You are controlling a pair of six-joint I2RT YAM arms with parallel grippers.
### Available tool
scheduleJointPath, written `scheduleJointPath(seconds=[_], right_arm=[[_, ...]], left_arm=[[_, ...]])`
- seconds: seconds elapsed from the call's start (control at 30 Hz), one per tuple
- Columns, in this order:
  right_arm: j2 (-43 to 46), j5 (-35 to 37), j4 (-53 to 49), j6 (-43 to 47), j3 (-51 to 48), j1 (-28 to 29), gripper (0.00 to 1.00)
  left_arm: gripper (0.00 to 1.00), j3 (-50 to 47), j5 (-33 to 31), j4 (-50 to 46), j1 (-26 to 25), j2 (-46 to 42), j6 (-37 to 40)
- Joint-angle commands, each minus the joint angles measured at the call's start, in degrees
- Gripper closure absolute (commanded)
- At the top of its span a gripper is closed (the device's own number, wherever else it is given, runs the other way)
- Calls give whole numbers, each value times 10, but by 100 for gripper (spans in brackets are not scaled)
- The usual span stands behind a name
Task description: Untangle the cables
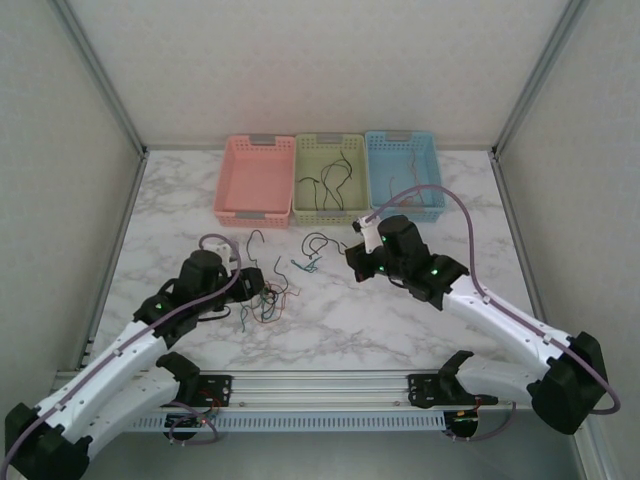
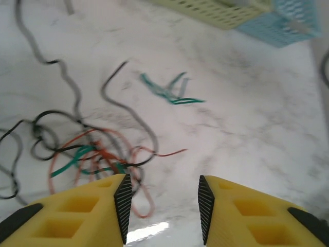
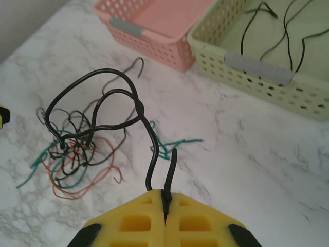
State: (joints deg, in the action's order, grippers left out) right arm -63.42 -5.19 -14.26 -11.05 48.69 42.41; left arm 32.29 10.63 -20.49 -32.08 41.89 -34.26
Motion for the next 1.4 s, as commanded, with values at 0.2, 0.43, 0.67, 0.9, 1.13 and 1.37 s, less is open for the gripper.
scheduleJointPath(seconds=[0.2, 0.43, 0.67, 0.9, 1.13, 1.37], right_arm=[[54, -48, 104, -41, 26, 33, 100], [66, -78, 159, -32, 19, 38, 100], [77, -103, 190, -30, 2, 38, 100], [91, -119, 233, -21, -29, 38, 100], [100, -118, 255, -12, -51, 38, 100], [102, -133, 266, -30, -55, 38, 100]], left_arm=[[50, 88, 146, 47, 3, -19, 27], [56, 98, 177, 72, 3, -12, 16], [60, 61, 221, 184, 2, -12, -49], [59, 49, 227, 239, 2, -13, -76], [55, 23, 235, 340, 1, -1, -131], [51, 25, 240, 394, 1, 15, -157]])
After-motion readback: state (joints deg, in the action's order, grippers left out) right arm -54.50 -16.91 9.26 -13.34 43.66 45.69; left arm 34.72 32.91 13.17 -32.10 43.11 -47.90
